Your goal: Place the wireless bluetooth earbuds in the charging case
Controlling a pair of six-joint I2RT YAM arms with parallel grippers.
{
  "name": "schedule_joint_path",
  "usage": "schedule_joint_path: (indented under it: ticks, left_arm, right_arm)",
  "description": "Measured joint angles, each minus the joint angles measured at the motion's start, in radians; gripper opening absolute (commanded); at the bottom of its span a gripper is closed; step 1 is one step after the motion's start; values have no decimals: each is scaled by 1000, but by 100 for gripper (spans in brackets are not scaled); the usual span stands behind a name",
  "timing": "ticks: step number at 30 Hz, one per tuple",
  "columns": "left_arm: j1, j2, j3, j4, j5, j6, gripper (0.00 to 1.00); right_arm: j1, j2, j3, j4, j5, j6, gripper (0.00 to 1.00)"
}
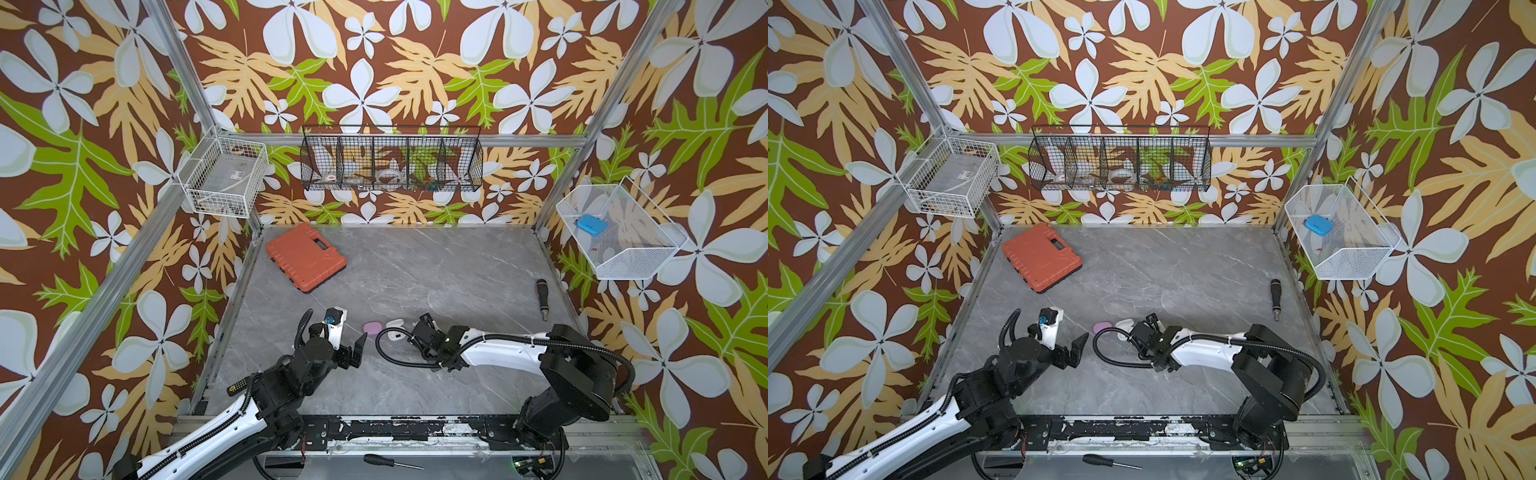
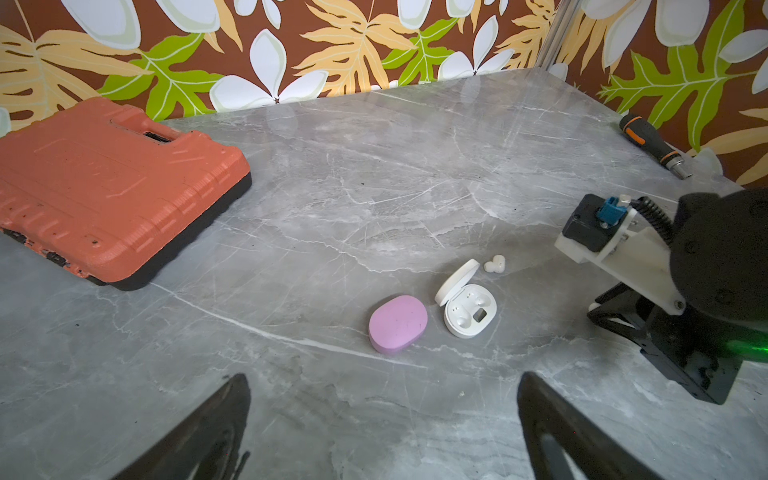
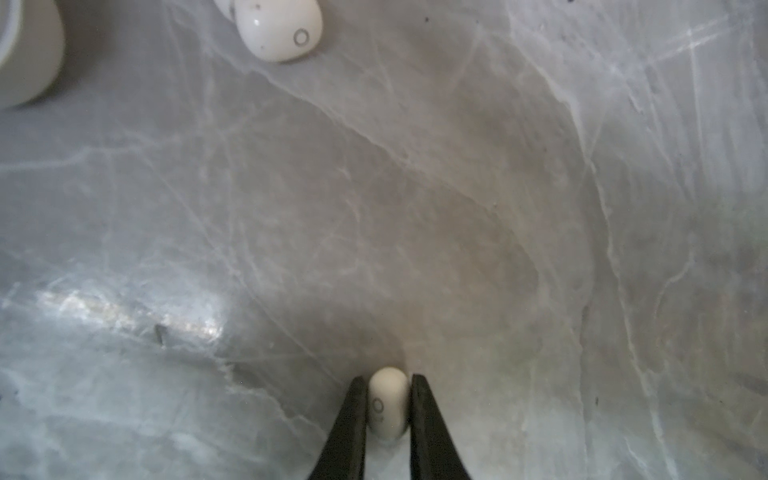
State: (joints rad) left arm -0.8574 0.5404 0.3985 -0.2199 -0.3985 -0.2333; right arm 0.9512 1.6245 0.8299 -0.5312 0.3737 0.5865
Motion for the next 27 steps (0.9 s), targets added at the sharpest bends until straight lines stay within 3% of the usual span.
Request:
schedule_joint_path:
  ticks: [14,27]
  left_arm:
    - [5,-3,-2,0,11,0,100]
    - [6,-3,-2,0,15,4,100]
  right_arm:
    - [0,35,23,-10,53,0,20]
    - [-2,35,32,-26,45,5,16]
